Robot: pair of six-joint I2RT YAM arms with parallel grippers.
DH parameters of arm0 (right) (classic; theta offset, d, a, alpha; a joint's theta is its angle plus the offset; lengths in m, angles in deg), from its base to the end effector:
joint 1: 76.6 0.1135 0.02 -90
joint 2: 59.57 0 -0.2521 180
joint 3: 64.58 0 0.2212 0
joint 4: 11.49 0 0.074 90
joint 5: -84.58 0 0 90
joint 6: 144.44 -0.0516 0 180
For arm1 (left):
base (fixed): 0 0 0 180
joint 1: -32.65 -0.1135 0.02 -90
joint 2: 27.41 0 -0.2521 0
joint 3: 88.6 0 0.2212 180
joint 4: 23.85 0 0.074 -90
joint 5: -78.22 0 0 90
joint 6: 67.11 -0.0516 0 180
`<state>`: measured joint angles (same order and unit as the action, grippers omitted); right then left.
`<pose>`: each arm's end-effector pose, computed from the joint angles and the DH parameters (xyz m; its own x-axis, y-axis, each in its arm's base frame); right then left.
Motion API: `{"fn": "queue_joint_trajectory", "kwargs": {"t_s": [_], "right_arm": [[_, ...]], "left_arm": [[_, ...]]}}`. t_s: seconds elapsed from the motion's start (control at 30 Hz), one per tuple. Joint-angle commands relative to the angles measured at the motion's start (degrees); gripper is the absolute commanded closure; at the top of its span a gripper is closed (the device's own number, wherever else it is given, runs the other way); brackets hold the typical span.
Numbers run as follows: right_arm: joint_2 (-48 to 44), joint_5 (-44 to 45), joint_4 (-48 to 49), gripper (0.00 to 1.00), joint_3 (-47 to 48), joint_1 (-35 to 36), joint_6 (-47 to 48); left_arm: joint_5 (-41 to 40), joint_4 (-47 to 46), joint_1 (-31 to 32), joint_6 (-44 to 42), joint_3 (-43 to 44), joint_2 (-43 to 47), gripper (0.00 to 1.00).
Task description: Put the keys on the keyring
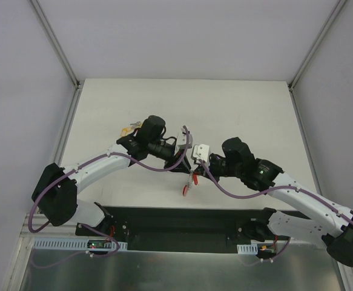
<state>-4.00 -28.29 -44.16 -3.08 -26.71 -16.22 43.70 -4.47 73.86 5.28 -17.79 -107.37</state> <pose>0.1174 0.1705 0.2896 0.3466 -0.4734 -0.8098 -0.9086 0.0449 -0.4151 0.1865 -0.2198 0.2773 -0.0648 0.2846 -0.9565 0.9836 -0.1434 -0.1093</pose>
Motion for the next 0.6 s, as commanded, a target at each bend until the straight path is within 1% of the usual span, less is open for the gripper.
{"fn": "queue_joint_trajectory", "kwargs": {"t_s": [0.0,0.07,0.1,0.13,0.37,0.57], "right_arm": [[-1.1,-1.1,2.5,0.99,2.4,0.3,0.5],[-1.3,-0.6,2.5,0.99,2.1,0.3,0.4],[-1.3,-0.2,2.5,0.99,2.1,0.4,0.3],[-1.6,0.4,2.4,0.99,1.9,0.4,0.4],[-3.8,3.7,2.1,0.99,-0.1,0.3,-0.6],[-4.9,4.5,3.0,0.99,-1.9,0.4,-1.7]], "left_arm": [[3.1,0.4,0.3,-2.0,2.1,-0.3,0.82],[2.9,0.4,0.2,-2.0,2.1,0.1,0.89],[2.7,0.5,0.2,-1.9,2.1,0.2,0.98],[1.8,0.6,0.3,-1.9,2.0,0.6,1.0],[-5.2,0.4,0.2,1.2,0.9,4.8,1.0],[-8.8,-0.3,0.1,4.8,0.1,8.0,1.0]]}}
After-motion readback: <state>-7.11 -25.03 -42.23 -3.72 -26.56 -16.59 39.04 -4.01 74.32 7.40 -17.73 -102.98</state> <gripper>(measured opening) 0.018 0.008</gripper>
